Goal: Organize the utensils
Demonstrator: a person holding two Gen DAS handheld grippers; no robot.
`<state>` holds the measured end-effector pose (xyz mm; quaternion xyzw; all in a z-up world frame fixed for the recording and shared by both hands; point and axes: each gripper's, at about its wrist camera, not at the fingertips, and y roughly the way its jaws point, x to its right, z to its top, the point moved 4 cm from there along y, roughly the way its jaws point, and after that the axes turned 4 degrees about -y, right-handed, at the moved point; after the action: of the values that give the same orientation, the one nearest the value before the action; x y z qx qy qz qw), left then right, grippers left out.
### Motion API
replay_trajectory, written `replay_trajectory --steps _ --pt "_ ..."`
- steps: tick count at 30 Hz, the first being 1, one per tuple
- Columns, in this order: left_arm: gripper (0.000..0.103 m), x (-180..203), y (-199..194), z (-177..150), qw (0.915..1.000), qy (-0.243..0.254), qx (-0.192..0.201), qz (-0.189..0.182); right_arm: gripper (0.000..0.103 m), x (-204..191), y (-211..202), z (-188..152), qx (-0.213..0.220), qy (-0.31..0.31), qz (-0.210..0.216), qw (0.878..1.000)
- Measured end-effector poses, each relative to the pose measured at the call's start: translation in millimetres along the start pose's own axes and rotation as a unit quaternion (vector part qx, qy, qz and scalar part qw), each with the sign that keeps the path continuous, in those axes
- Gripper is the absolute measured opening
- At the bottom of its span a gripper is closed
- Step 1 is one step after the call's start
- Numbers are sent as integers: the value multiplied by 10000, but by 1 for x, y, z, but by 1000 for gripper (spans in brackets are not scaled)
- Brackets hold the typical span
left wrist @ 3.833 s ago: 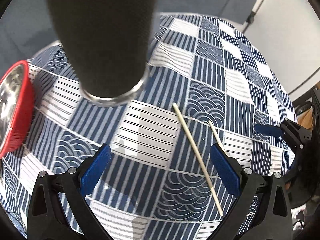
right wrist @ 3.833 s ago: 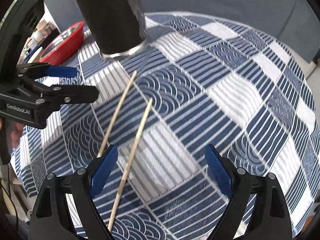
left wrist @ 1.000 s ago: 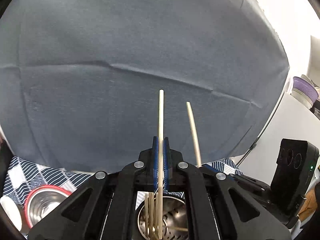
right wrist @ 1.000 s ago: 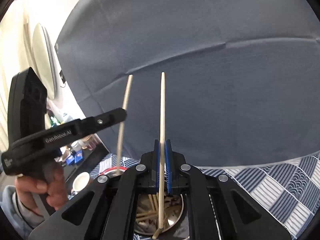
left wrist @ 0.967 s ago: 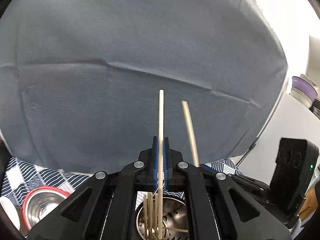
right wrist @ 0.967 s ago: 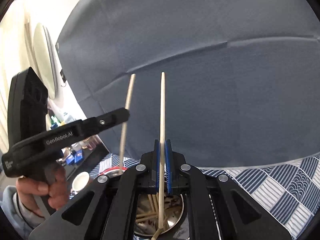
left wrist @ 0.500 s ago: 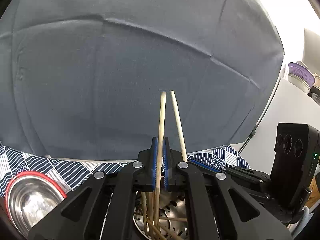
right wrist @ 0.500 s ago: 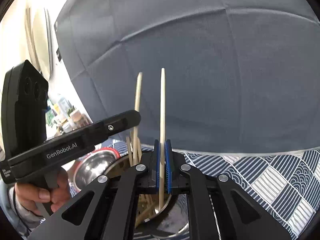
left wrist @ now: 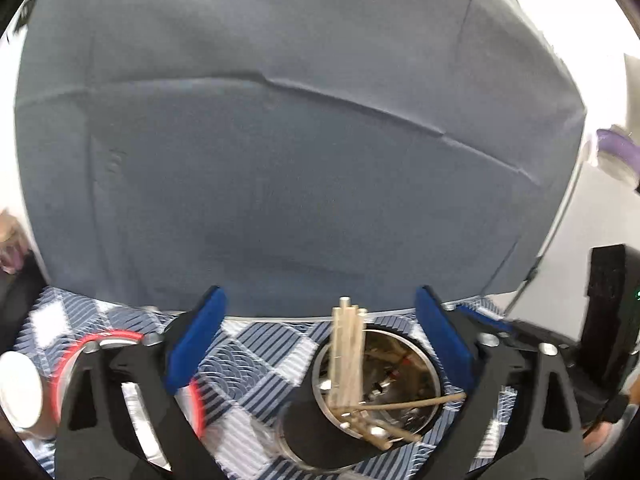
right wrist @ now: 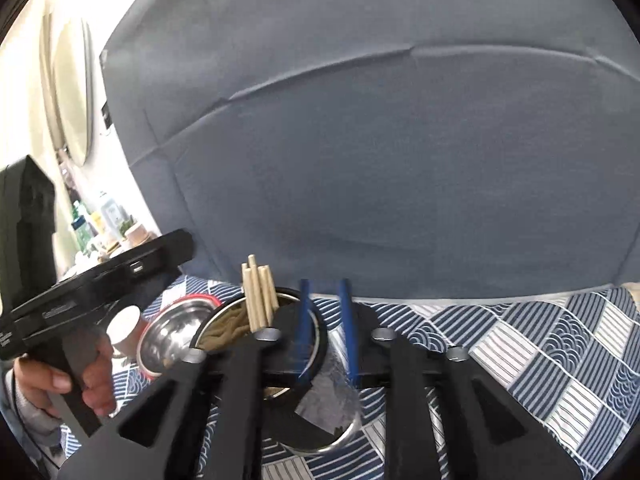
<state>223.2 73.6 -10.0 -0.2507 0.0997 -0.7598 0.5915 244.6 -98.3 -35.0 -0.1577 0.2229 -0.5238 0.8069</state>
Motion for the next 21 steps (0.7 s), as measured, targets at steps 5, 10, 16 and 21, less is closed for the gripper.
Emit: replay_trajectory --steps 5,10,16,21 --pt "97 1 -16 -1 9998 131 -68 166 64 5 -20 -2 77 35 -428 9990" --pt "97 -1 -24 -7 9989 34 -209 419 84 7 -34 -7 -4 80 -621 9980" --pt "97 5 -36 -24 9981 182 -168 561 87 7 -50 -17 -144 6 -867 9961" --pt "97 9 -44 -40 9951 364 -206 893 88 8 -62 -27 -243 75 -977 9949"
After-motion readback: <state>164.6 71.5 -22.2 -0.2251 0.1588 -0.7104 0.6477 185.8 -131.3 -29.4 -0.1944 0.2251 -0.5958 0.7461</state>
